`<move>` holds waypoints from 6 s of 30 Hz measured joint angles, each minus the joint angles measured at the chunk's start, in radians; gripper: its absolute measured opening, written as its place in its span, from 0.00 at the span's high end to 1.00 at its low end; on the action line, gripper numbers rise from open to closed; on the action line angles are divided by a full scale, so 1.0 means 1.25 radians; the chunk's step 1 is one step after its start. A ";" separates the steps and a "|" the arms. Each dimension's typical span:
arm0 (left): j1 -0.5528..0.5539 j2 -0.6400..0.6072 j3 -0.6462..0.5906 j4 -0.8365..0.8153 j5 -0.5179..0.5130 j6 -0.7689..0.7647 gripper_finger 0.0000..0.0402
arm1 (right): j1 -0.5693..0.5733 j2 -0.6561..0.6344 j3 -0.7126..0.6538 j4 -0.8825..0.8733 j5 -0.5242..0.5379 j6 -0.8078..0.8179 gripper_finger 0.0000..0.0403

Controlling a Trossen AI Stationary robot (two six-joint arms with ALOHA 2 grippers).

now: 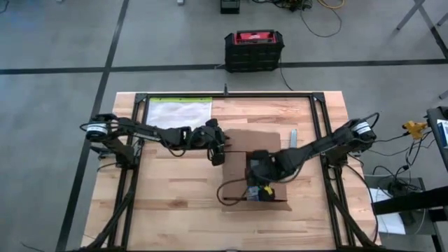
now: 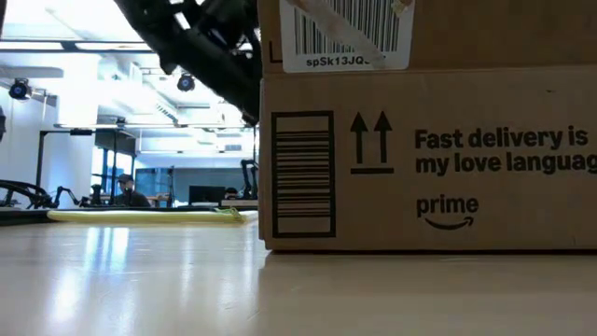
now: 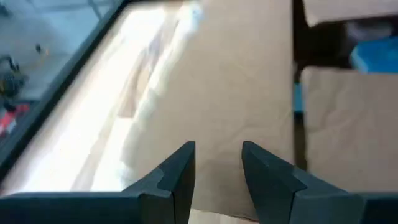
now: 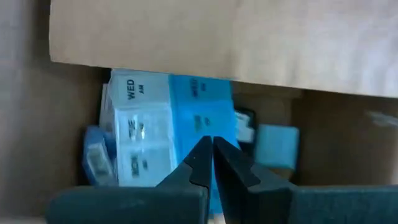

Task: Unpack boxes
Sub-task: Open the box using the gray cutter

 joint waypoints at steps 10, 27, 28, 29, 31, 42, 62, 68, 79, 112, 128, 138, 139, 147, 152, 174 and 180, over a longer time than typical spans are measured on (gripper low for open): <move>-0.039 -0.099 0.044 -0.139 0.072 -0.057 0.70 | -0.021 0.006 -0.014 0.177 0.008 -0.049 1.00; -0.192 -0.311 0.072 -0.264 0.053 -0.098 0.70 | -0.045 0.061 0.047 0.522 -0.136 -0.189 1.00; -0.193 -0.296 0.072 -0.264 0.053 -0.109 0.70 | -0.046 0.069 0.047 0.540 -0.139 -0.189 1.00; -0.193 -0.279 0.072 -0.268 0.052 -0.114 0.70 | -0.045 0.072 0.047 0.546 -0.142 -0.189 1.00; -0.193 -0.250 0.072 -0.282 0.057 -0.122 0.70 | -0.045 0.073 0.047 0.537 -0.144 -0.180 1.00; -0.244 -0.245 0.105 -0.396 0.175 -0.201 0.70 | -0.043 0.045 0.114 0.233 -0.128 -0.104 1.00; -0.386 -0.151 0.070 -0.521 0.054 -0.364 0.70 | -0.044 0.246 0.358 -0.259 -0.168 -0.082 1.00; -0.386 -0.052 0.070 -0.500 -0.002 -0.354 0.70 | -0.042 0.265 0.434 -0.395 -0.149 -0.080 1.00; -0.386 -0.064 0.076 -0.451 -0.122 -0.268 0.70 | -0.042 0.258 0.507 -0.531 -0.084 -0.035 1.00; -0.238 -0.005 0.140 -0.297 0.225 0.169 0.54 | 0.030 -0.042 0.373 -0.434 -0.087 0.196 1.00; -0.247 0.021 0.134 -0.351 0.228 0.126 0.65 | -0.020 0.143 0.335 -0.332 -0.198 -0.093 1.00; -0.255 0.017 0.131 -0.370 0.257 0.082 0.97 | -0.019 0.201 0.336 -0.359 -0.192 -0.151 1.00; -0.256 0.017 0.130 -0.370 0.263 0.081 0.97 | -0.019 0.202 0.336 -0.371 -0.192 -0.154 1.00; -0.260 0.020 0.127 -0.382 0.257 0.076 0.99 | -0.031 0.191 0.336 -0.489 -0.029 -0.094 1.00; -0.259 0.020 0.126 -0.367 0.252 0.075 1.00 | -0.050 0.178 0.336 -0.490 0.097 -0.011 1.00; -0.257 -0.054 0.315 -0.521 0.163 0.129 1.00 | -0.039 0.157 0.396 -0.354 0.165 0.149 1.00; -0.246 -0.095 0.262 -0.536 0.134 0.135 1.00 | -0.037 0.178 0.359 -0.330 0.164 0.202 1.00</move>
